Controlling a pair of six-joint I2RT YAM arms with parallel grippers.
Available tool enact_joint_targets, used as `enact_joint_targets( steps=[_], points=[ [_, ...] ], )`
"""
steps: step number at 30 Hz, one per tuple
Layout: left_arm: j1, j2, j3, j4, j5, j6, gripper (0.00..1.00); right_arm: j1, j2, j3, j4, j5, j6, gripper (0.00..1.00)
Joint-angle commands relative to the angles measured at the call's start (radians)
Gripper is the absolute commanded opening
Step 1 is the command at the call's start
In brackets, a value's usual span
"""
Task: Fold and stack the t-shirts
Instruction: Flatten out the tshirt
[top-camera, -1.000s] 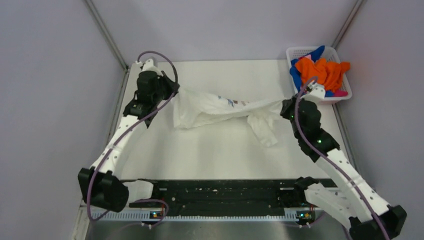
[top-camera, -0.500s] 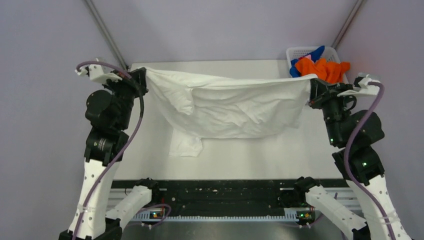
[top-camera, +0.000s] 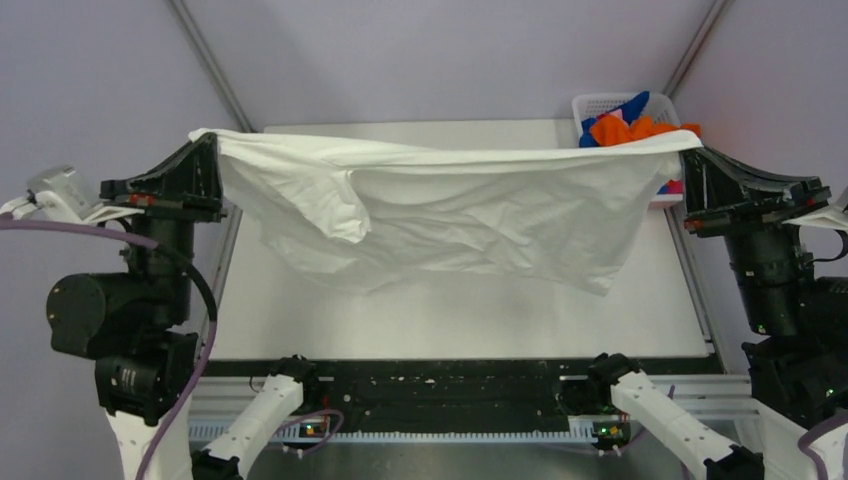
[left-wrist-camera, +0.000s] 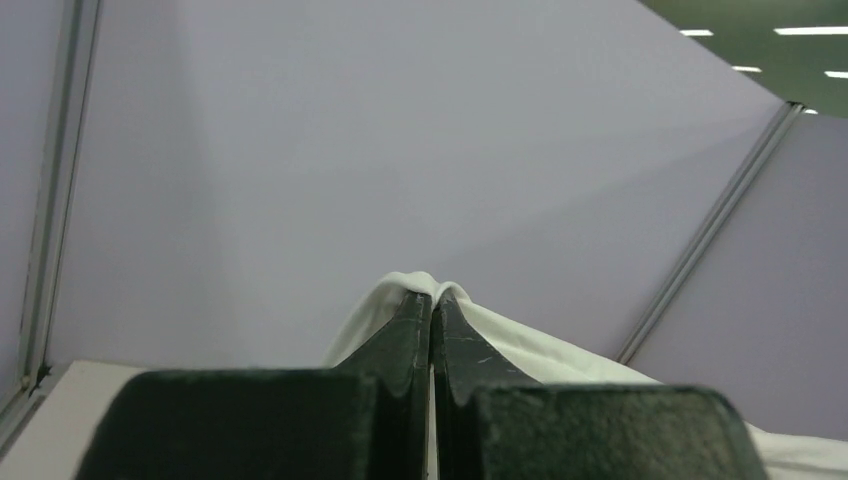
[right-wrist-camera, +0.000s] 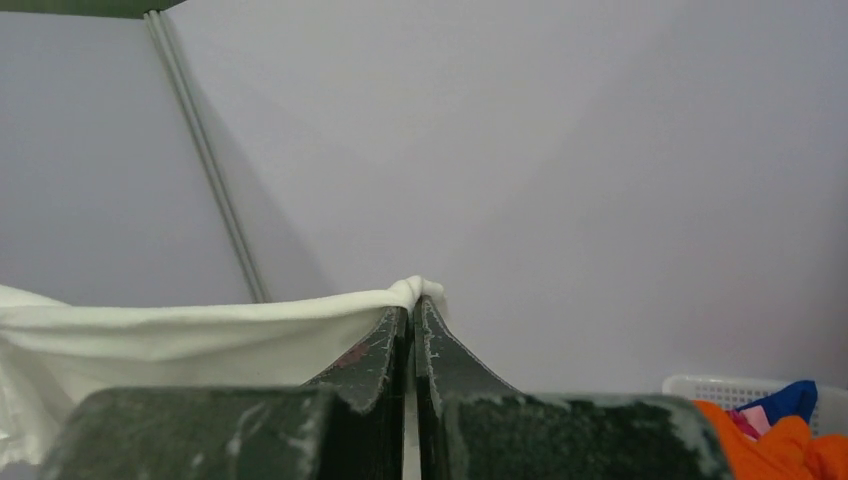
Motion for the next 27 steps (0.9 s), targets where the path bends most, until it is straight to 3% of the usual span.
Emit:
enact_joint_targets(
  steps=[1,6,10,16,20,22,25,27],
  points=[
    [0.002,0.001,0.092,0.032,0.033,0.043,0.00,0.008,-0.013,0.031,-0.020,-0.047,-0.023,0.00],
    [0.002,0.049,0.116,0.036,0.018,0.045,0.00,0.008,-0.020,-0.009,-0.019,0.002,-0.025,0.00],
    [0.002,0.124,0.053,0.065,-0.028,0.039,0.00,0.009,-0.006,-0.094,0.018,0.135,-0.024,0.00],
    [0.002,0.387,-0.025,0.074,-0.279,0.032,0.00,0.008,0.109,-0.288,0.108,0.423,-0.017,0.00],
    [0.031,0.641,-0.072,0.159,-0.280,0.018,0.00,0.003,0.299,-0.433,0.243,0.579,-0.034,0.00],
    [0.053,0.800,-0.034,0.173,-0.236,0.010,0.01,-0.036,0.440,-0.458,0.313,0.570,-0.045,0.00],
    [0.082,1.073,0.141,0.134,-0.199,-0.001,0.06,-0.129,0.702,-0.440,0.491,0.434,-0.039,0.00],
    [0.094,1.282,0.298,0.091,-0.213,0.000,0.17,-0.164,0.891,-0.414,0.660,0.394,-0.081,0.00]
  ],
)
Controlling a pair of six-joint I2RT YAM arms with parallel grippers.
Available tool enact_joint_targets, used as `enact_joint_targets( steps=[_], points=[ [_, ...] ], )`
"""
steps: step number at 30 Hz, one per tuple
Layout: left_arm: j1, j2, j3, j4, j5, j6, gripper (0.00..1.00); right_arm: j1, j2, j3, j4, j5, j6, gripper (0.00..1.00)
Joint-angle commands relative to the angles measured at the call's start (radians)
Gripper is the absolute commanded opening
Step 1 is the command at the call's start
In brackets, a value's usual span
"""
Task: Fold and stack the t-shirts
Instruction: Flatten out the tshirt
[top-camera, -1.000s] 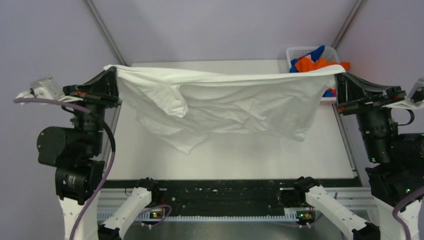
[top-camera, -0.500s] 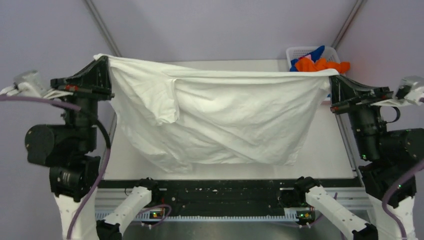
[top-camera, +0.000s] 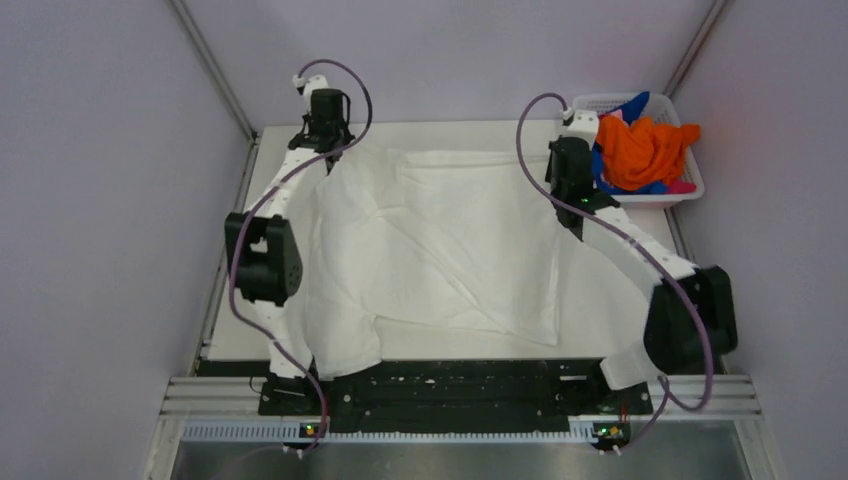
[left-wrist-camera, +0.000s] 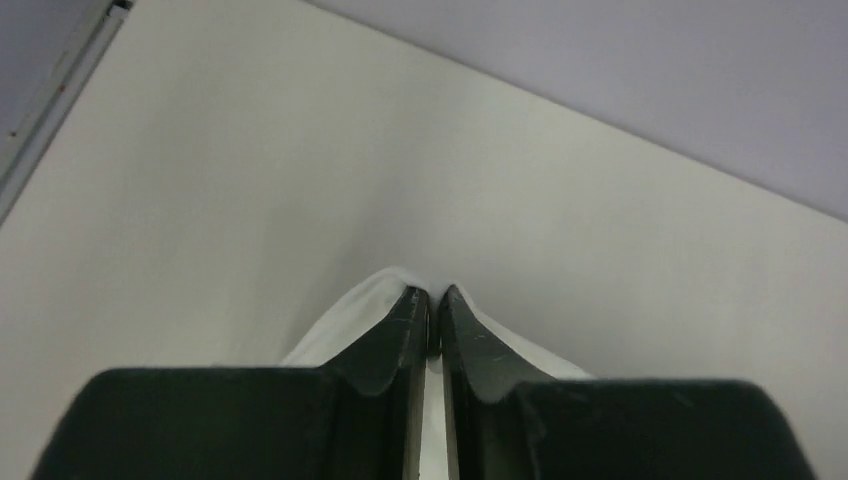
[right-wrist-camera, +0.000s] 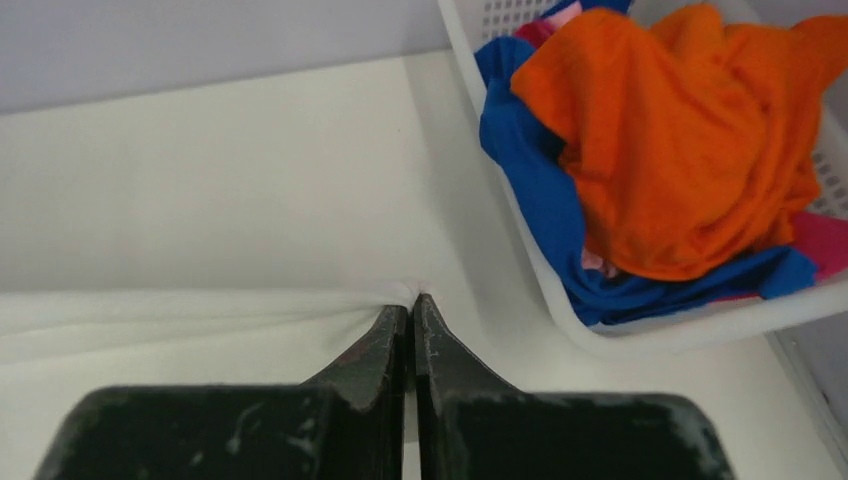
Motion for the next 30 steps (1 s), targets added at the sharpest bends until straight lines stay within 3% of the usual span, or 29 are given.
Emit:
enact_joint_targets(
  steps=[1,3,4,5,6,7,13,18,24,27,30],
  points=[
    [0.036,0.331,0.330,-0.075,-0.014,0.001,0.30,-0.085,0.321,0.065,0.385,-0.050,-0.080,0.00],
    [0.035,0.488,0.526,-0.184,-0.002,0.017,0.71,-0.091,0.488,0.205,0.360,-0.044,-0.105,0.21],
    [0.036,0.548,0.618,-0.239,0.005,0.015,0.82,-0.091,0.579,0.292,0.301,-0.003,-0.093,0.41],
    [0.037,0.583,0.671,-0.271,0.014,0.013,0.87,-0.090,0.625,0.359,0.241,0.022,-0.076,0.53],
    [0.037,0.590,0.680,-0.273,0.022,0.011,0.90,-0.091,0.651,0.411,0.198,0.038,-0.072,0.83],
    [0.036,0.575,0.652,-0.253,0.033,0.010,0.93,-0.090,0.658,0.434,0.178,0.038,-0.070,0.97],
    [0.036,0.350,0.314,-0.100,0.182,-0.031,0.97,-0.091,0.512,0.309,0.109,-0.122,0.039,0.99],
    [0.026,0.185,0.035,-0.073,0.356,-0.120,0.97,-0.088,0.307,-0.001,0.137,-0.333,0.206,0.99],
    [0.004,0.127,-0.138,-0.056,0.395,-0.173,0.78,-0.088,0.129,-0.295,0.257,-0.538,0.364,0.99],
    [0.002,0.152,-0.153,-0.059,0.435,-0.190,0.68,-0.086,0.124,-0.355,0.257,-0.611,0.396,0.99],
    [-0.002,0.199,-0.125,-0.101,0.484,-0.189,0.66,-0.086,0.146,-0.375,0.245,-0.601,0.409,0.99]
  ],
)
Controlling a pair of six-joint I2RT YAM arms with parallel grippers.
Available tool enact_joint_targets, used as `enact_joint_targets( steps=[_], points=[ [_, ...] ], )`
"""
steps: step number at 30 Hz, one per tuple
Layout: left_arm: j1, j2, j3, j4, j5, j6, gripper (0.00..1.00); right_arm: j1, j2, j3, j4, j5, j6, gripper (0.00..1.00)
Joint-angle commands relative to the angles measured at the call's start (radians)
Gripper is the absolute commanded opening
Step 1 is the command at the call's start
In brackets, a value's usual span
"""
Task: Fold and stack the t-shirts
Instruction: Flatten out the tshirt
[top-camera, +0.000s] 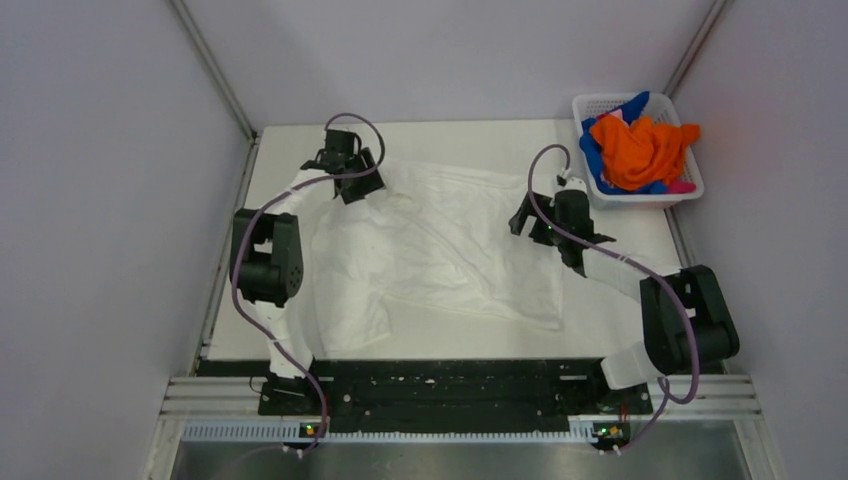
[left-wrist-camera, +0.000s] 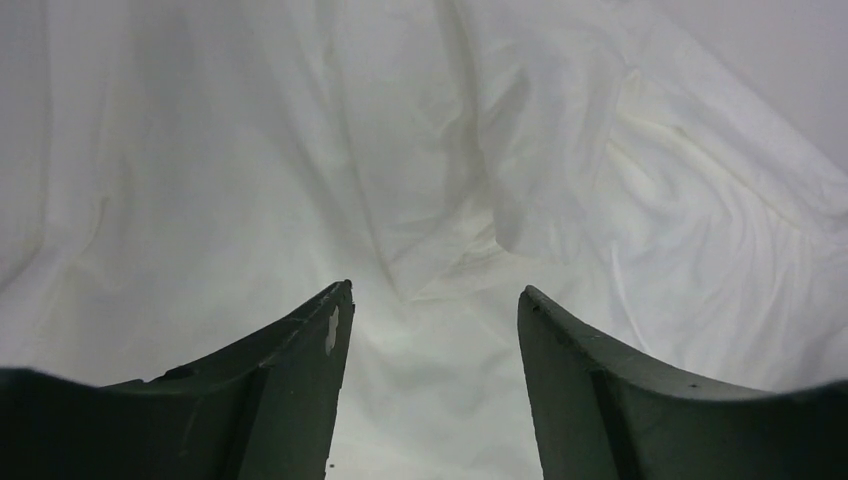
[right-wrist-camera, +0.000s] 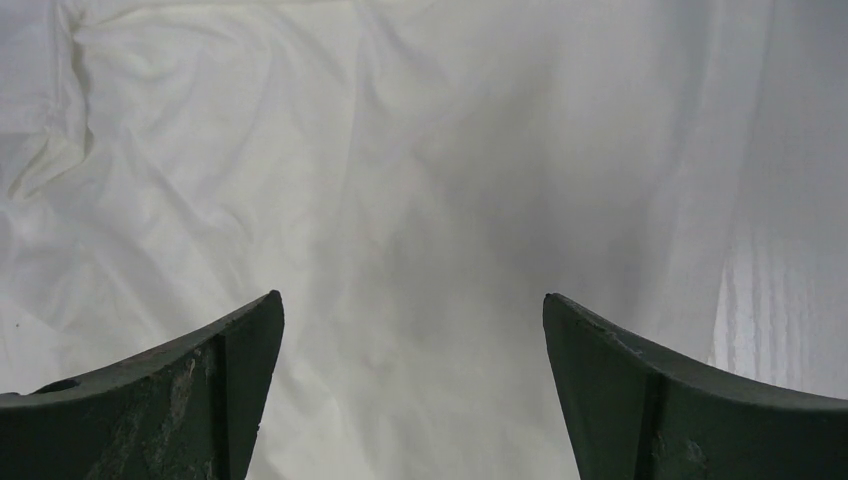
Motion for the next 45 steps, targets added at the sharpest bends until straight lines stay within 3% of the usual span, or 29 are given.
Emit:
enact_joint_targets(
  steps=[1,13,21,26,45],
  points=[
    [-0.004,0.050,0.035,-0.002,0.081,-0.027,0.65,0.006,0.004,-0.008,0.044,-0.071,0.067,0.99],
    [-0.026,0.150,0.081,-0.044,0.045,-0.023,0.55,0.006,0.070,-0.003,0.005,-0.030,0.057,0.99],
    [-0.029,0.197,0.137,-0.046,0.062,-0.033,0.40,0.007,0.095,0.007,-0.017,-0.003,0.046,0.99],
    [-0.031,0.208,0.162,-0.049,0.076,-0.037,0.24,0.007,0.097,0.010,-0.025,0.011,0.038,0.99],
    [-0.044,0.140,0.179,-0.109,0.072,-0.023,0.29,0.006,0.114,0.026,-0.057,0.039,0.020,0.99]
  ],
)
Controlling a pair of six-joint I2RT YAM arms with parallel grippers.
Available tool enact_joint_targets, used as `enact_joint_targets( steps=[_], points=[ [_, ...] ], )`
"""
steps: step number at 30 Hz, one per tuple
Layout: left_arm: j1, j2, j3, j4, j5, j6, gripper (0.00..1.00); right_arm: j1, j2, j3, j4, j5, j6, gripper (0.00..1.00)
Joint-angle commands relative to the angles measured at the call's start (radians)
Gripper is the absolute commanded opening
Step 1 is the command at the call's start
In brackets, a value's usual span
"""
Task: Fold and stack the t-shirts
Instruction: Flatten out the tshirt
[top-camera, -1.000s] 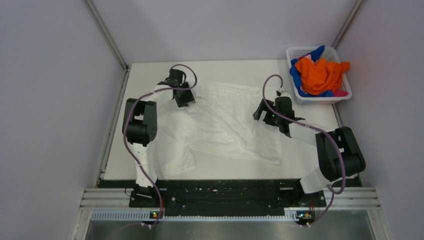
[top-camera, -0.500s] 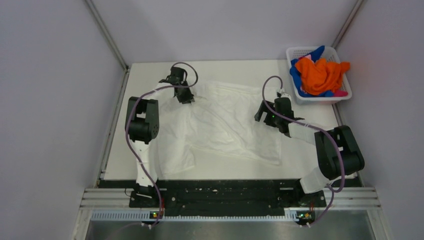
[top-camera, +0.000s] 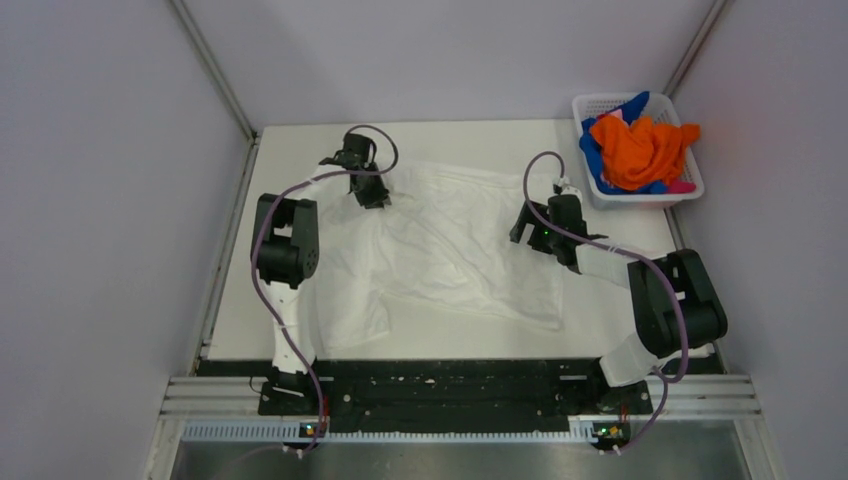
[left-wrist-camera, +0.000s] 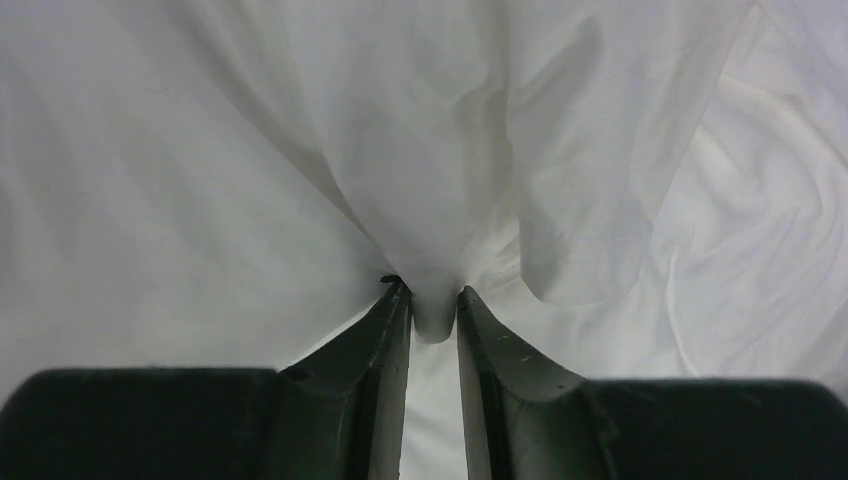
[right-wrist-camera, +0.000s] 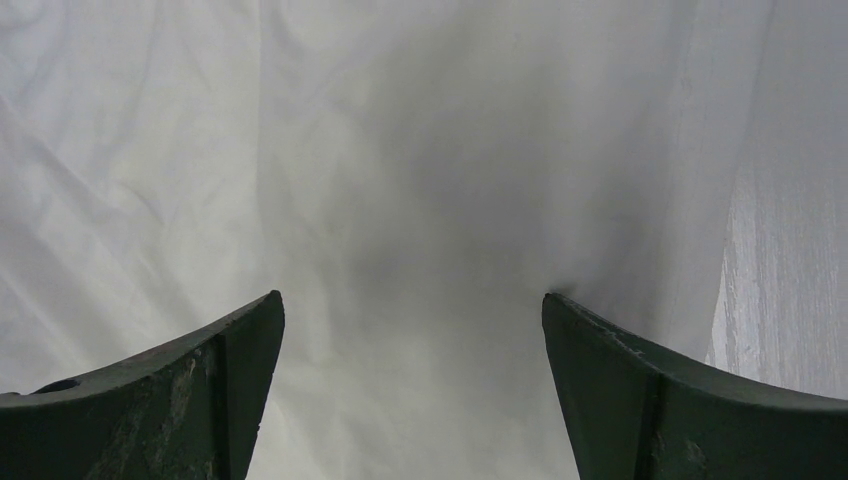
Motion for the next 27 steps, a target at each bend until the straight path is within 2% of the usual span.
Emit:
enact_joint_targets(
  steps=[1,12,16,19,22,27],
  points=[
    [-0.009,-0.068,0.047,-0.026,-0.008,0.006,0.29,0.006,0.014,0.035,-0.018,0.024,-0.019,0.99],
    [-0.013,-0.046,0.113,-0.078,-0.052,0.029,0.28,0.006,0.026,0.042,-0.031,0.030,-0.028,0.99],
    [-0.018,-0.021,0.147,-0.102,-0.066,0.027,0.25,0.006,0.031,0.044,-0.035,0.029,-0.029,0.99],
    [-0.023,-0.013,0.158,-0.102,-0.082,0.032,0.19,0.007,0.034,0.047,-0.039,0.029,-0.032,0.99],
    [-0.024,0.000,0.175,-0.103,-0.084,0.038,0.00,0.006,0.036,0.050,-0.043,0.031,-0.032,0.99],
    [-0.024,0.007,0.203,-0.055,-0.075,0.054,0.00,0.007,0.037,0.052,-0.046,0.035,-0.036,0.99]
  ],
)
